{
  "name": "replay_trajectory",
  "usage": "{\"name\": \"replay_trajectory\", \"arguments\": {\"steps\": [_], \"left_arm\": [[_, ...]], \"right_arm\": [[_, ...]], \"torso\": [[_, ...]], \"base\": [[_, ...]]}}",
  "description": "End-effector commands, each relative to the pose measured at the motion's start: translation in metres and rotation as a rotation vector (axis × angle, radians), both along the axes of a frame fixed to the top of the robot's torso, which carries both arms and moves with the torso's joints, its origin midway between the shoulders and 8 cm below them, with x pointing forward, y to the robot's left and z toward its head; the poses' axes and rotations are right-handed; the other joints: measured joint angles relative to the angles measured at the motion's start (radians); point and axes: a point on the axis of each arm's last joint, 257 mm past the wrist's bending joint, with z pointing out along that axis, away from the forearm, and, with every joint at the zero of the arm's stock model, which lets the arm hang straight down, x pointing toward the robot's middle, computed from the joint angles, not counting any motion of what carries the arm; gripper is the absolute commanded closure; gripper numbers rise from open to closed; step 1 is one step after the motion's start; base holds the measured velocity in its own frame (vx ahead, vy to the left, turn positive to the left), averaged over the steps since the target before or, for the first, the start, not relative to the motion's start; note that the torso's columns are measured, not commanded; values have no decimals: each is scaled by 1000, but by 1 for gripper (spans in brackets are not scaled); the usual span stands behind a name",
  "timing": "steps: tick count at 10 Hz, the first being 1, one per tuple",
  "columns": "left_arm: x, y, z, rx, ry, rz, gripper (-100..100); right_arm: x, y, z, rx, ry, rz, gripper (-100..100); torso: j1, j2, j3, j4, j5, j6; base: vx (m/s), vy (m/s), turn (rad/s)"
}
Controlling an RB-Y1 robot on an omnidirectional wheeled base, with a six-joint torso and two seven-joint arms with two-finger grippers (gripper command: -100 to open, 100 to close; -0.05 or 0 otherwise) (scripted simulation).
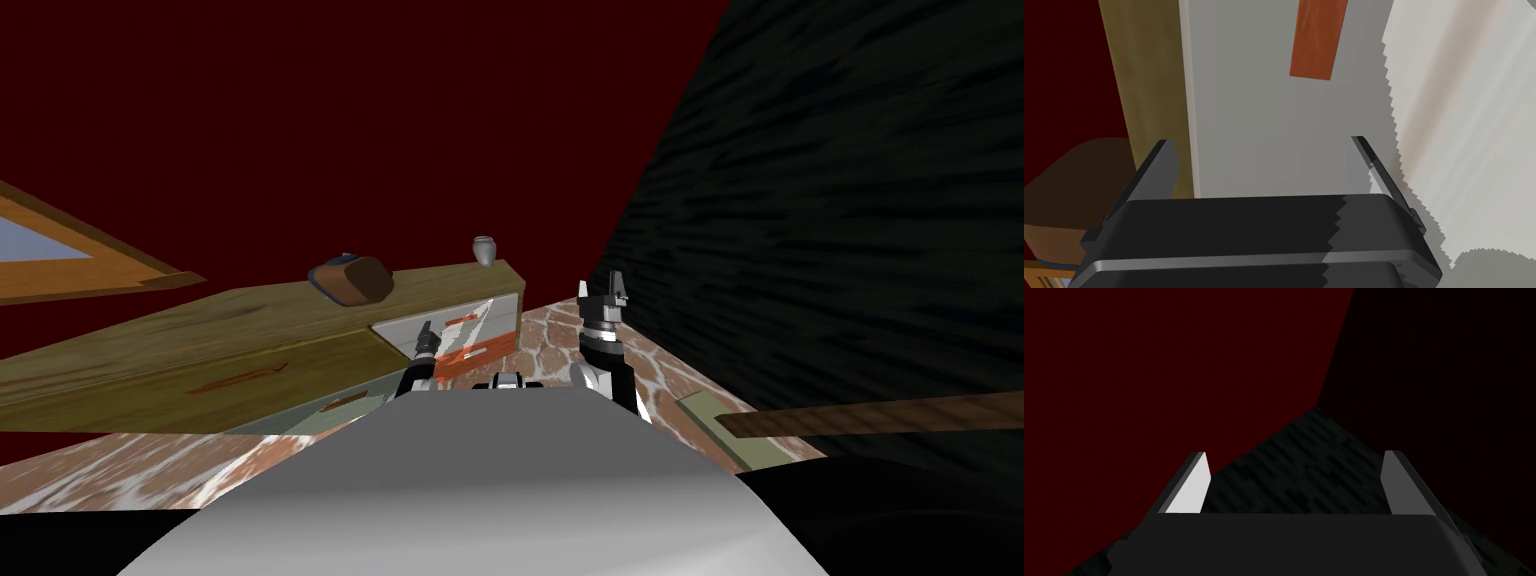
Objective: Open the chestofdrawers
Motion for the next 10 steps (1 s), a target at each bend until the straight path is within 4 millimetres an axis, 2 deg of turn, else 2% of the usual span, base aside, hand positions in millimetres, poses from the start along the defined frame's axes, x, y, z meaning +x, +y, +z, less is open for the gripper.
{"name": "replay_trajectory", "arguments": {"steps": [1,3,5,6,10], "left_arm": [[-1,-12,-25,-79,29,28,-100],[-2,-20,-33,-116,33,39,-100],[-2,-18,-31,-107,32,36,-100],[-2,-18,-31,-107,32,36,100],[-7,-19,-27,-105,34,33,100]], "right_arm": [[0,0,0,0,0,0,0],[0,0,0,0,0,0,0],[0,0,0,0,0,0,0],[0,0,0,0,0,0,0],[0,0,0,0,0,0,0]], "torso": [[1,0,0,0,0,0],[3,5,3,1,1,0],[2,4,3,1,1,0],[1,3,2,1,0,0],[-2,5,3,1,0,0]], "base": [[99,-109,14],[48,-60,7],[6,-8,1],[0,0,0],[-149,-61,9]]}}
